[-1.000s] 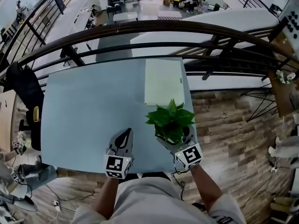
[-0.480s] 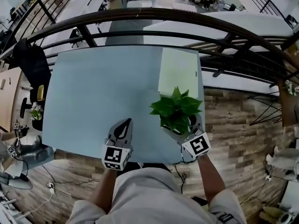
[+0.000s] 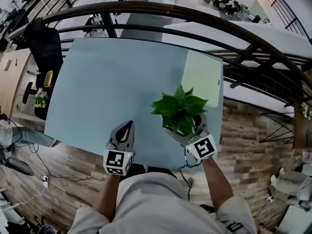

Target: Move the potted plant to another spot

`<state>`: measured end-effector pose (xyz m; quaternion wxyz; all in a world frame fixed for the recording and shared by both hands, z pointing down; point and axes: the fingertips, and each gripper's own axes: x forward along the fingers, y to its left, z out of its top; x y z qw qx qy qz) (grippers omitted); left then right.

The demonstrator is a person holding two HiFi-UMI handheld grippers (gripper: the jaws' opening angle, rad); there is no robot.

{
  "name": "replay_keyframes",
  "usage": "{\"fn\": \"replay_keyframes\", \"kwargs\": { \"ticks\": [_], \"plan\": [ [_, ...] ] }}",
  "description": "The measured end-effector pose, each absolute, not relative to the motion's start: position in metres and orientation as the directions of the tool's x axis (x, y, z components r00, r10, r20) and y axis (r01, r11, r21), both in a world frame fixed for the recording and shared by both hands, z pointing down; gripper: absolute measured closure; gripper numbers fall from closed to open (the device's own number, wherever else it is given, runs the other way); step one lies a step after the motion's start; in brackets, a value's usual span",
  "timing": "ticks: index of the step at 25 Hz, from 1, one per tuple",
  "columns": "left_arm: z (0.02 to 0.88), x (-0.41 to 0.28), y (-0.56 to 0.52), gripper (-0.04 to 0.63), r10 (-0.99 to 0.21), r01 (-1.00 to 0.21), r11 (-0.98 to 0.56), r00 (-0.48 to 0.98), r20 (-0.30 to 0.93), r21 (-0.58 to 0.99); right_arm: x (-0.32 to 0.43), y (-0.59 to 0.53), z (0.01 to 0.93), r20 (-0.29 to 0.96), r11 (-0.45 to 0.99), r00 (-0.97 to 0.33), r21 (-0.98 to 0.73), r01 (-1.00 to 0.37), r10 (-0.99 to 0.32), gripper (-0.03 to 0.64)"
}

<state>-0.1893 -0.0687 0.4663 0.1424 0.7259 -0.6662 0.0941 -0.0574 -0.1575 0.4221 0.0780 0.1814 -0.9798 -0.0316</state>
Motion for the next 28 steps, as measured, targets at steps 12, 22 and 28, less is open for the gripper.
{"fn": "replay_keyframes", "kwargs": {
  "ticks": [12, 22, 28],
  "plan": [
    [0.473, -0.198, -0.053, 0.584, -0.942, -0.995, 0.050, -0.019, 0.335, 0.085, -0.078, -0.159, 0.418, 0.119, 0.955, -0.948, 0.075, -0.287, -0.294, 0.104],
    [0.485, -0.217, -0.049, 0.584, -0.936, -0.990, 0.105, -0.067, 0.345, 0.092, -0.110, -0.162, 0.426, 0.119, 0.967, -0.960, 0.064, -0.247, -0.253, 0.104],
    [0.498, -0.298, -0.044, 0.584, -0.928, -0.987, 0.122, -0.076, 0.365, 0.104, -0.200, -0.164, 0.438, 0.137, 0.972, -0.962, 0.057, -0.229, -0.234, 0.104]
  ]
}}
